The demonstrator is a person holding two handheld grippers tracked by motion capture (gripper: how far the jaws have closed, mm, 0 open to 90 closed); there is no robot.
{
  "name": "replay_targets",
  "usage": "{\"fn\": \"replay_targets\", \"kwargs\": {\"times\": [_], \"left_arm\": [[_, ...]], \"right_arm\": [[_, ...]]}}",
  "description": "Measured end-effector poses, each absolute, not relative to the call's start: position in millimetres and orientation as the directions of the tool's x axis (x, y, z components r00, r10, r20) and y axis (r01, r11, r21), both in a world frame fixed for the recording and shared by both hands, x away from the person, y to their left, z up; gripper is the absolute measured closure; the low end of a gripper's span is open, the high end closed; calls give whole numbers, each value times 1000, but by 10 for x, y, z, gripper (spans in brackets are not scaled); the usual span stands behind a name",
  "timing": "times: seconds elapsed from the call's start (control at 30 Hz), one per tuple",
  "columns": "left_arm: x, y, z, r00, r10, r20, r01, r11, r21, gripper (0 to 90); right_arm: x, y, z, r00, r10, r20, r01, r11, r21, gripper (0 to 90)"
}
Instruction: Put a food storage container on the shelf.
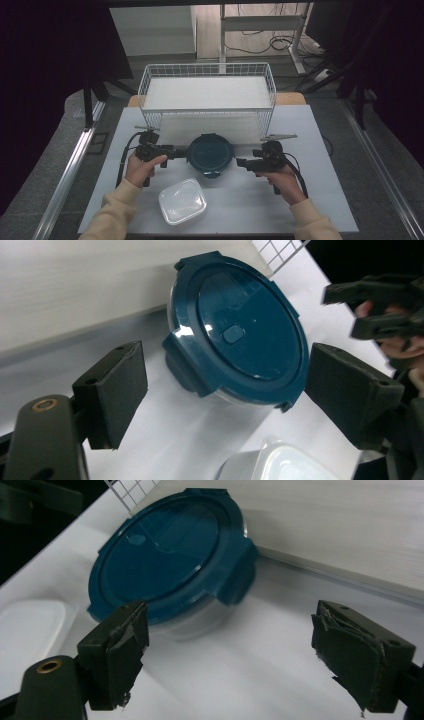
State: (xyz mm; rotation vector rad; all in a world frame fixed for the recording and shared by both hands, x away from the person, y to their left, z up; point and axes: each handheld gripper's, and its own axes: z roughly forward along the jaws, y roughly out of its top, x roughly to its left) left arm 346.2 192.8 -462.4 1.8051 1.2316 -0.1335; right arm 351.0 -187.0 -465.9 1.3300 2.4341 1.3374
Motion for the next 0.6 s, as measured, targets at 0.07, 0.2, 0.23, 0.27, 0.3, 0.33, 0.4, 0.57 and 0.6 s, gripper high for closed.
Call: {"fn": "replay_targets", "kwargs": {"times": [0.07,0.2,0.23,0.27,0.3,0.33,0.4,0.57,0.6], "left_arm": [[3502,1909,-4664,487,683,-544,792,-83,605,172],[3565,1876,-4737,482,678,-555,802,-86,591,174],[3588,1859,-4763,474,682,-558,810,-89,579,175],[3588,1859,-4763,474,682,-558,810,-89,579,175],[3615,1848,-4792,466,674,-573,821,-86,565,175],[3615,1848,-4792,466,674,-573,821,-86,565,174],[3644,1842,-4817,458,668,-586,827,-79,557,175],[3686,1796,-4882,446,654,-612,845,-82,529,174],[3696,1794,-4895,437,651,-621,850,-74,521,174]], "right_arm": [[3560,-1804,-4684,-623,706,336,664,250,705,144],[3670,-1683,-4715,-609,694,385,694,231,682,130],[3692,-1667,-4723,-608,692,389,696,230,680,127],[3716,-1651,-4733,-601,691,401,705,224,673,122],[3741,-1639,-4742,-593,692,413,715,218,664,119],[3741,-1639,-4742,-593,692,413,715,218,664,119],[3791,-1617,-4768,-576,696,429,729,200,655,115],[3884,-1554,-4857,-547,692,470,760,176,626,109],[3900,-1542,-4872,-544,691,477,765,174,620,106]]}}
